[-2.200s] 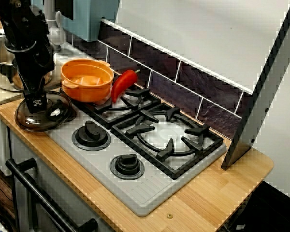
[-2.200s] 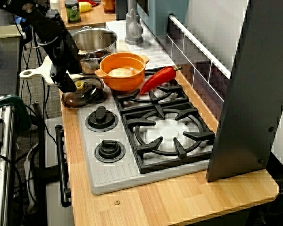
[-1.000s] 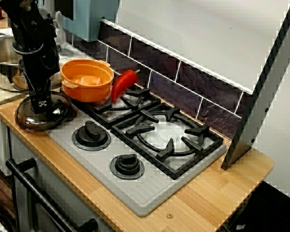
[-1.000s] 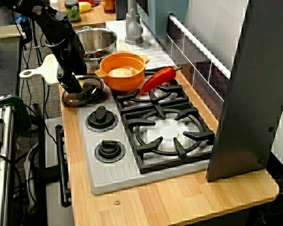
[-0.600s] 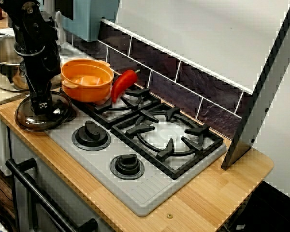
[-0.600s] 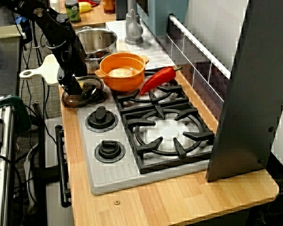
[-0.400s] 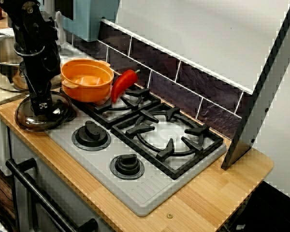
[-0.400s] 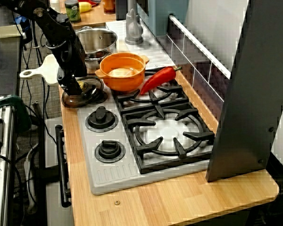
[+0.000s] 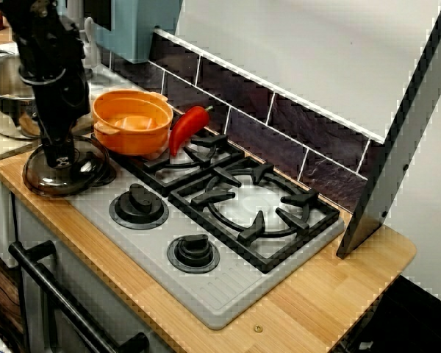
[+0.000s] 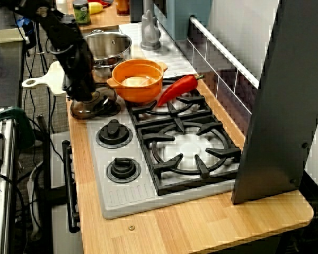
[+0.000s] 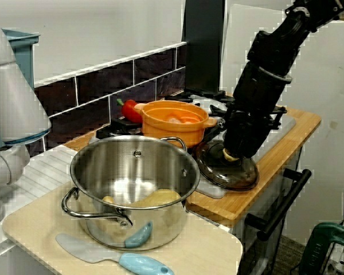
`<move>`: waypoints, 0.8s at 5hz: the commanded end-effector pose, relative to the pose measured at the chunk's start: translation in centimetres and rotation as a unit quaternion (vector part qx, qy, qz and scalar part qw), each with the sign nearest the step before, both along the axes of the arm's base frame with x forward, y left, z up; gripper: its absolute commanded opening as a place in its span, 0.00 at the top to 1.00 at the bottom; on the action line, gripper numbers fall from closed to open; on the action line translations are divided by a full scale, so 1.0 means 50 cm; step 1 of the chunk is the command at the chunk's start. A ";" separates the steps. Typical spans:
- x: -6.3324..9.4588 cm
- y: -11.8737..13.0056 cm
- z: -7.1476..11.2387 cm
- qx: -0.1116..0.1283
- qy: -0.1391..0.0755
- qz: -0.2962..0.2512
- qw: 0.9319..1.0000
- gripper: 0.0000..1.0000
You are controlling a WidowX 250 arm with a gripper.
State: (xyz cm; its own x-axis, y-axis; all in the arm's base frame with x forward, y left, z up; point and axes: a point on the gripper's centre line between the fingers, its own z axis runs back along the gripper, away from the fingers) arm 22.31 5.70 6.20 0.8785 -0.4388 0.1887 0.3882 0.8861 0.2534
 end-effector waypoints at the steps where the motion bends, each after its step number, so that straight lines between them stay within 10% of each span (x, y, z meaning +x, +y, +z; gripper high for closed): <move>1: -0.025 0.000 0.006 0.012 -0.021 -0.017 1.000 1.00; 2: -0.022 0.006 0.010 0.011 -0.019 -0.011 1.000 1.00; 3: -0.020 0.011 0.014 0.008 -0.018 -0.006 1.000 0.00; 4: -0.019 0.014 0.012 0.011 -0.018 -0.002 1.000 0.00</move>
State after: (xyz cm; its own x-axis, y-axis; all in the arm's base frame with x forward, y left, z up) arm 20.64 5.92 6.12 0.8740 -0.4469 0.1910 0.3917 0.8804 0.2674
